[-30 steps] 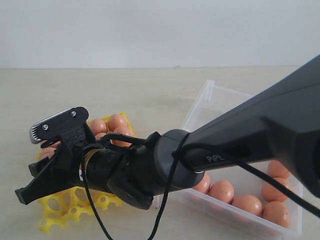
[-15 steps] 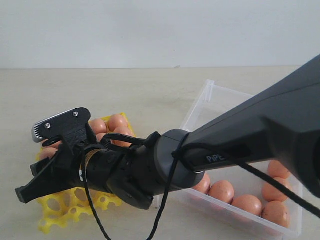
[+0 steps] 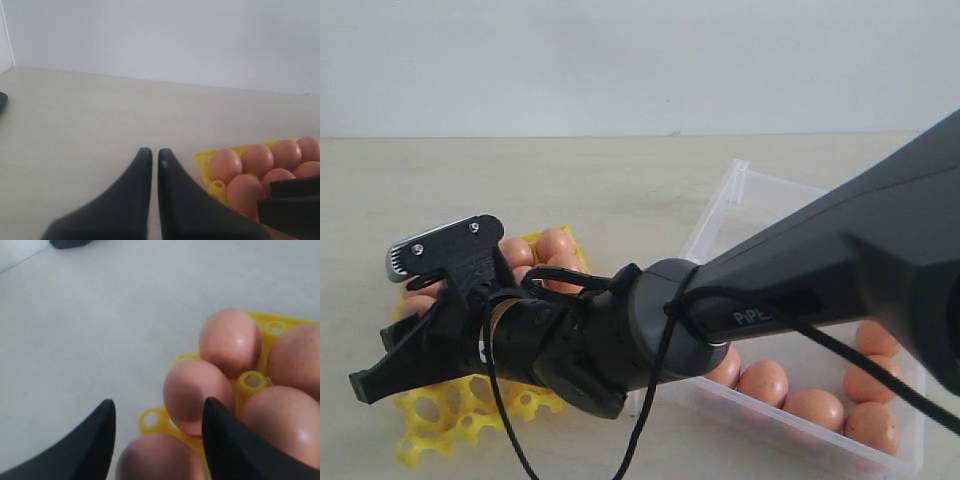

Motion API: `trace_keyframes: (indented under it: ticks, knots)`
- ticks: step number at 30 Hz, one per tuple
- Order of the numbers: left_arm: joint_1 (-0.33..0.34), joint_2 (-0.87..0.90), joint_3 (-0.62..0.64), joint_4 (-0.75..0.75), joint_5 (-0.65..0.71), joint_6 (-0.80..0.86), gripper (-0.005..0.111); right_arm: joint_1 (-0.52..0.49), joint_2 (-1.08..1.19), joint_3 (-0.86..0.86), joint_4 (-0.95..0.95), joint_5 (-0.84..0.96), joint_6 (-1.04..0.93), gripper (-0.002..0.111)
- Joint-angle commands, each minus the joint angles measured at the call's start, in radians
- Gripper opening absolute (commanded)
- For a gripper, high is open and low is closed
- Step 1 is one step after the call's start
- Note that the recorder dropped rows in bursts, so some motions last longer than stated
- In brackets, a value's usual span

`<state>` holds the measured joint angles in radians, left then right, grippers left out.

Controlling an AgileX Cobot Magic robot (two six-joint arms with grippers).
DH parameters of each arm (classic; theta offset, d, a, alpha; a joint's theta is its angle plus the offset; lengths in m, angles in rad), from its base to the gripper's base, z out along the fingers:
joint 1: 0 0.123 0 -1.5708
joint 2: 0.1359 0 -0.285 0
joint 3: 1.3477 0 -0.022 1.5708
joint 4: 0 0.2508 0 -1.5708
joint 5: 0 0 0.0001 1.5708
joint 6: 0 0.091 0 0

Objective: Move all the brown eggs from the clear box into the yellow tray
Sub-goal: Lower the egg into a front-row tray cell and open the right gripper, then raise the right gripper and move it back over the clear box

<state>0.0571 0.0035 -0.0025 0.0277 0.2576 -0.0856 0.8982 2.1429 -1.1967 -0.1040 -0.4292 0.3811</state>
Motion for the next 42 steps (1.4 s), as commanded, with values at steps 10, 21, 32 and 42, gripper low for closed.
trace_keyframes:
  ticks: [10,21,32,42]
  knots:
    - [0.003,-0.003,0.003,0.002,-0.002,0.000,0.004,-0.002,-0.227,-0.002,-0.009,0.030,0.034,0.046]
    - [0.003,-0.003,0.003,0.002,-0.002,0.000,0.004,-0.072,-0.486,-0.002,-0.020,0.893,-0.492,0.000]
    - [0.003,-0.003,0.003,0.002,-0.002,0.000,0.004,-0.552,-0.524,-0.002,-0.177,1.059,-0.166,0.000]
    - [0.003,-0.003,0.003,0.002,-0.005,0.000,0.004,-0.639,-0.524,-0.002,-0.012,1.476,-0.475,0.000]
